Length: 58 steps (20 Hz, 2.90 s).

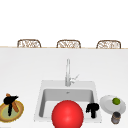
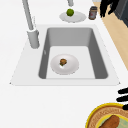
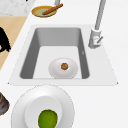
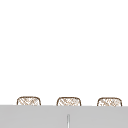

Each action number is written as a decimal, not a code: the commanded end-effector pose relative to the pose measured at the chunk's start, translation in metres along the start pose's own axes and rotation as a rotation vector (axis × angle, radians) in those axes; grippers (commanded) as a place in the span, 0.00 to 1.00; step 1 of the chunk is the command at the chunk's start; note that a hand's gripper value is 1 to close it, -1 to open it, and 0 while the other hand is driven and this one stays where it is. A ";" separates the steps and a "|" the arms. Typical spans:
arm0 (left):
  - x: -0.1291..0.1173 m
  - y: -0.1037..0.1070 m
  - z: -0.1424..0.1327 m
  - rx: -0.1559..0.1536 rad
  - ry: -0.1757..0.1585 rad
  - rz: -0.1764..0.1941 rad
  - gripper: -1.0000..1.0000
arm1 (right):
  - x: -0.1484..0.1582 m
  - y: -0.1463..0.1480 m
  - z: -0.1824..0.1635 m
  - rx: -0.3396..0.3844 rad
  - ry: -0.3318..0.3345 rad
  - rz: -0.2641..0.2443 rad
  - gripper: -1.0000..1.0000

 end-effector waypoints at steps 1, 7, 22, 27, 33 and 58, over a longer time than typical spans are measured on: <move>-0.013 -0.002 0.006 -0.034 -0.034 0.001 0.00 | 0.000 0.000 0.000 0.000 0.000 0.000 0.50; -0.035 -0.009 -0.003 -0.018 -0.022 0.000 0.00 | 0.000 0.000 0.000 0.000 0.000 0.000 0.50; -0.080 -0.026 0.042 -0.002 -0.023 0.022 0.00 | 0.000 0.000 0.000 0.000 0.000 0.000 0.50; -0.097 -0.027 0.036 -0.003 -0.001 0.054 0.00 | 0.000 0.000 0.000 0.000 0.000 0.000 0.50; -0.113 -0.043 0.040 -0.003 -0.019 0.084 0.00 | 0.000 0.000 0.000 0.000 0.000 0.000 0.50; -0.157 -0.042 0.053 -0.039 -0.062 -0.023 1.00 | 0.000 0.000 0.000 0.000 0.000 0.000 0.50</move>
